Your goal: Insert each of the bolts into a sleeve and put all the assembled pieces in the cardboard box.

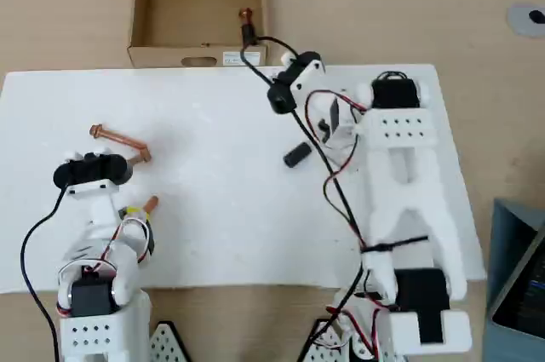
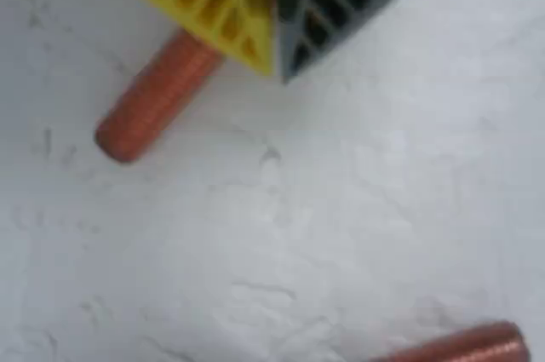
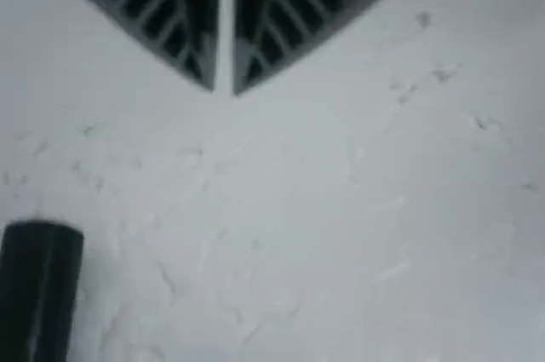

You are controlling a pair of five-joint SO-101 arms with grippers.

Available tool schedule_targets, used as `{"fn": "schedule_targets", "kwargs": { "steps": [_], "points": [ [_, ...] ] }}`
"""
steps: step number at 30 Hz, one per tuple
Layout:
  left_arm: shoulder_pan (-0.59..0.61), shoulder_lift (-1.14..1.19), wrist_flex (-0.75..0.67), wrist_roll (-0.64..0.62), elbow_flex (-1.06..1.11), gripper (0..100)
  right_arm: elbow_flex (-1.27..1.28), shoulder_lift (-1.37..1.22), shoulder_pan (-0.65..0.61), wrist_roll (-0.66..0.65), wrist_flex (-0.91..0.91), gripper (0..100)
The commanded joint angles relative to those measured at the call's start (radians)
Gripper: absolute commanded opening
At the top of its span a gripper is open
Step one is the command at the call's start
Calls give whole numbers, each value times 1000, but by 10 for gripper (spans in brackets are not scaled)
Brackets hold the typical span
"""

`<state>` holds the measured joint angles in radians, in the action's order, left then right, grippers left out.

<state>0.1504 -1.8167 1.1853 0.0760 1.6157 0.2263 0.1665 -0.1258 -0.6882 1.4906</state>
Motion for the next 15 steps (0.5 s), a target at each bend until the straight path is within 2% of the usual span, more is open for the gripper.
{"fn": "schedule_targets", "kwargs": {
  "steps": [1, 8, 15],
  "points": [
    [9, -7, -14, 6, -3, 3, 2, -51, 28, -40, -61, 85],
    [9, -7, -14, 6, -3, 3, 1, -143, 59, -103, -135, 87],
    [9, -7, -14, 6, -3, 3, 1, -206, 59, -110, -175, 89]
  ]
}}
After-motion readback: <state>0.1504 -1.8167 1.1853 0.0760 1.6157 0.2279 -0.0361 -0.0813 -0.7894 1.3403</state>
